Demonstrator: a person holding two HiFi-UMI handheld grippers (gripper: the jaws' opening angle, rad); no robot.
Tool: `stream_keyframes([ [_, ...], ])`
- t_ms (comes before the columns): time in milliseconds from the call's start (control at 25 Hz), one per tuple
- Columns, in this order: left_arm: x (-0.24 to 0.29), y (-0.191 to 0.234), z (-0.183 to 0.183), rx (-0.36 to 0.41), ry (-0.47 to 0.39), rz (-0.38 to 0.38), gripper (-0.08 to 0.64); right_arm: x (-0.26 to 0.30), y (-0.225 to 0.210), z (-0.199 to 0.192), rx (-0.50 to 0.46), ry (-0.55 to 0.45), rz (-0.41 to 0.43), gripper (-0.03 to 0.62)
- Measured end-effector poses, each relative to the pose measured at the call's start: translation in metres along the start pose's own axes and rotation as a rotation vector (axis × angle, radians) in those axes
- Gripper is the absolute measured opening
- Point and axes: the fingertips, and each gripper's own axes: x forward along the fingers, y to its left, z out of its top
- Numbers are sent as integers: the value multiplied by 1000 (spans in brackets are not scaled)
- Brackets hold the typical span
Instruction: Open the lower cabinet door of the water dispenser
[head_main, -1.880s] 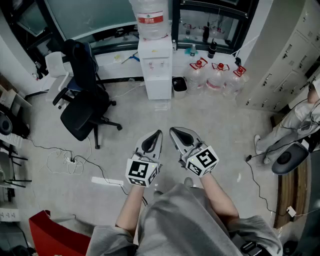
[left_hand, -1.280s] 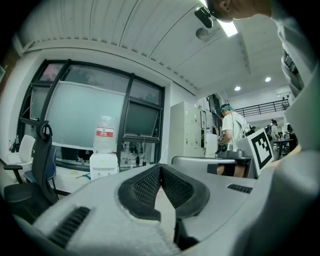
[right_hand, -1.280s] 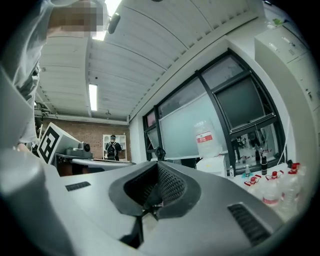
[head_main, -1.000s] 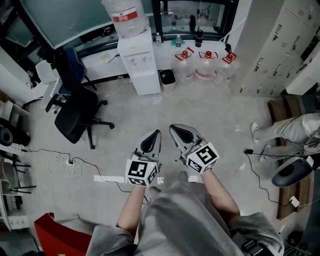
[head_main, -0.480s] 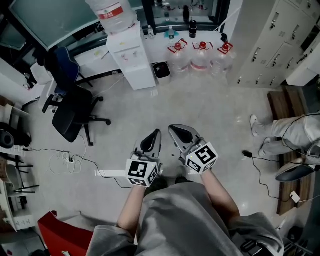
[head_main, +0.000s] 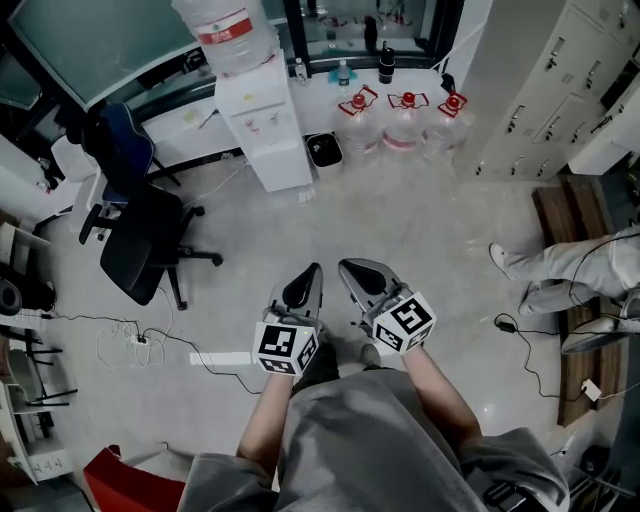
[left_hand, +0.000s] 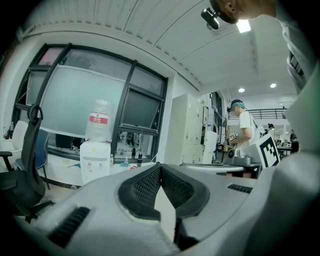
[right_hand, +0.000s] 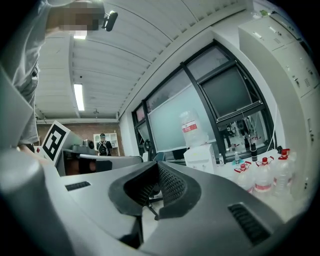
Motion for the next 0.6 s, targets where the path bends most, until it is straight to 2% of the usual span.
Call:
stream_keyframes([
  [160, 3, 46, 7, 23, -4, -9, 11, 50, 0, 0, -1, 2, -29, 9],
  [400, 2, 118, 16, -2, -7, -25, 11, 115, 3, 3, -15, 13, -74, 9],
  [600, 10, 149, 17, -30, -6, -43, 11, 139, -1, -1, -24, 34, -110, 9],
])
